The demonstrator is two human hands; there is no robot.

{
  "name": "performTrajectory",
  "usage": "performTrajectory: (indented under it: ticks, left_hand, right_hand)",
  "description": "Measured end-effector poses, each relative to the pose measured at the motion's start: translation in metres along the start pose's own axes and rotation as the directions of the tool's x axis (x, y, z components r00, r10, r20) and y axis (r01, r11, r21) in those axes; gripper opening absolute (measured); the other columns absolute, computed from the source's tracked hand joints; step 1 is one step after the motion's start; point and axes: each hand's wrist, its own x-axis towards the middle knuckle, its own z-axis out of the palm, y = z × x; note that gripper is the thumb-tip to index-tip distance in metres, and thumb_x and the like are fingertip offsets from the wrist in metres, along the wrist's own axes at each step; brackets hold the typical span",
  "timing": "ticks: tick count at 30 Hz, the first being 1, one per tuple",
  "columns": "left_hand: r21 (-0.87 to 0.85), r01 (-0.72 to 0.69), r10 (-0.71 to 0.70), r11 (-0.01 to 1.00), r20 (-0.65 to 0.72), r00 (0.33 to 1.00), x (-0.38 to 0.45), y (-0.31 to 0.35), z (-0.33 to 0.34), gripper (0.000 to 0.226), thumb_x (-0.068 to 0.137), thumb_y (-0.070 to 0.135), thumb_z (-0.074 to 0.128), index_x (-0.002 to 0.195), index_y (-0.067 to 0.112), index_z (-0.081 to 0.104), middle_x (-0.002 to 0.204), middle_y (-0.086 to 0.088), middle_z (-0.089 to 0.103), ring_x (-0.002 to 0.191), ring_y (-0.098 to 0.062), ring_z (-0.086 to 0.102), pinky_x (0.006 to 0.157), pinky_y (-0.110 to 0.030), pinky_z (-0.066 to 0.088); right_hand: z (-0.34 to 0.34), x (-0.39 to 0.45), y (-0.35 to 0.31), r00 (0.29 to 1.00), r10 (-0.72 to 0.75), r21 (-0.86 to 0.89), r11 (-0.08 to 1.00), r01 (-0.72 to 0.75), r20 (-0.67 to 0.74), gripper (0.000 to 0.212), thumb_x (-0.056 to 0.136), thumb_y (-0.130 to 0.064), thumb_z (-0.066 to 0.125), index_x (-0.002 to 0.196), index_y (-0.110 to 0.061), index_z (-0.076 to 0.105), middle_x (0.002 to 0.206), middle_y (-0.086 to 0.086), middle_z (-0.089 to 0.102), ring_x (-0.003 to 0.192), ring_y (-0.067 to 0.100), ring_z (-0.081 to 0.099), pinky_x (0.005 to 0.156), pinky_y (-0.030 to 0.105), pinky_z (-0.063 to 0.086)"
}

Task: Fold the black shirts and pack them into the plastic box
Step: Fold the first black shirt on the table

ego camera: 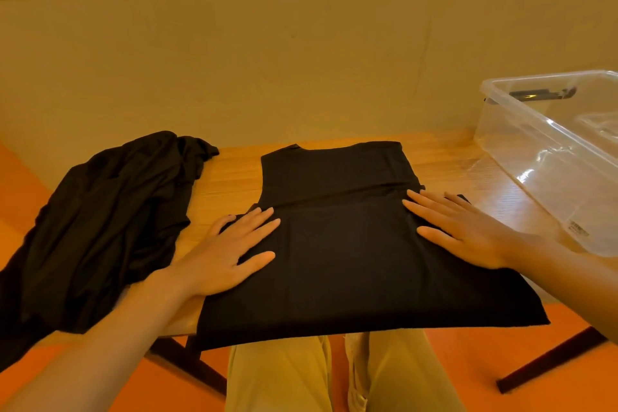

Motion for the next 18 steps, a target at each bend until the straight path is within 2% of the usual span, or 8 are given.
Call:
performTrajectory:
  ticks: [4, 7, 9, 11, 14, 17, 18]
  left_hand:
    - [-0.057, -0.006, 0.009, 0.998, 0.045, 0.999, -0.007, 0.002, -0.005, 0.081, 0.073, 0.089, 0.005, 0.145, 0.054, 0.007, 0.154, 0.031, -0.010, 0.139, 0.012, -0.016, 0.116, -0.028, -0.007]
    - [-0.131, 0.058, -0.065, 0.990, -0.053, 0.996, -0.006, -0.003, -0.009, 0.078, 0.077, 0.086, 0.012, 0.144, 0.049, 0.023, 0.152, 0.030, 0.013, 0.141, 0.008, 0.008, 0.114, -0.028, 0.007]
    - [-0.117, 0.147, -0.167, 0.982, -0.184, 0.969, -0.004, -0.010, -0.013, 0.062, 0.089, 0.070, 0.028, 0.142, 0.040, 0.037, 0.146, 0.019, 0.038, 0.135, -0.002, 0.032, 0.109, -0.030, 0.018]
    - [-0.093, 0.256, -0.272, 0.962, -0.258, 0.927, -0.002, -0.014, -0.019, 0.042, 0.094, 0.047, 0.048, 0.133, 0.031, 0.050, 0.132, 0.012, 0.053, 0.119, -0.007, 0.048, 0.100, -0.030, 0.023]
    - [-0.119, 0.364, -0.381, 0.924, -0.189, 0.905, 0.003, -0.016, -0.030, 0.027, 0.090, 0.040, 0.061, 0.116, 0.030, 0.060, 0.113, 0.013, 0.055, 0.105, -0.006, 0.051, 0.098, -0.033, 0.027]
    - [-0.246, 0.467, -0.494, 0.849, -0.056, 0.868, 0.007, -0.020, -0.038, 0.019, 0.085, 0.038, 0.069, 0.101, 0.034, 0.058, 0.102, 0.012, 0.058, 0.102, -0.010, 0.055, 0.105, -0.039, 0.033]
    - [-0.304, 0.490, -0.520, 0.817, -0.022, 0.854, 0.008, -0.020, -0.040, 0.019, 0.084, 0.034, 0.071, 0.097, 0.034, 0.058, 0.098, 0.010, 0.060, 0.098, -0.011, 0.057, 0.104, -0.041, 0.038]
  right_hand:
    - [-0.004, -0.007, 0.003, 1.000, 0.012, 0.059, 0.998, -0.014, 0.023, 0.073, 0.081, -0.076, 0.002, 0.147, -0.046, -0.004, 0.155, -0.024, -0.010, 0.142, -0.003, -0.014, 0.116, 0.028, -0.009]
    - [-0.008, -0.008, 0.011, 0.994, 0.107, 0.142, 0.985, -0.101, -0.036, 0.066, 0.093, -0.064, 0.022, 0.151, -0.034, 0.013, 0.158, -0.013, 0.010, 0.145, 0.008, 0.007, 0.118, 0.030, 0.007]
    - [-0.011, -0.007, 0.021, 0.971, 0.217, 0.130, 0.970, -0.204, -0.098, 0.059, 0.097, -0.048, 0.036, 0.149, -0.024, 0.025, 0.156, -0.002, 0.023, 0.143, 0.018, 0.021, 0.116, 0.035, 0.019]
    - [-0.017, -0.006, 0.029, 0.949, 0.283, 0.099, 0.958, -0.271, -0.142, 0.049, 0.097, -0.037, 0.045, 0.141, -0.016, 0.041, 0.147, 0.005, 0.039, 0.134, 0.023, 0.036, 0.111, 0.037, 0.030]
    - [-0.025, -0.003, 0.036, 0.925, 0.342, 0.081, 0.940, -0.333, -0.166, 0.031, 0.092, -0.033, 0.057, 0.117, -0.016, 0.059, 0.125, 0.006, 0.055, 0.114, 0.024, 0.049, 0.098, 0.037, 0.041]
    - [-0.033, 0.002, 0.039, 0.901, 0.420, 0.196, 0.898, -0.395, -0.110, 0.016, 0.086, -0.028, 0.068, 0.096, -0.018, 0.060, 0.110, 0.006, 0.057, 0.100, 0.021, 0.051, 0.089, 0.035, 0.045]
    - [-0.035, 0.005, 0.039, 0.894, 0.441, 0.236, 0.879, -0.413, -0.080, 0.014, 0.085, -0.026, 0.069, 0.091, -0.017, 0.060, 0.106, 0.006, 0.058, 0.095, 0.021, 0.053, 0.086, 0.035, 0.046]
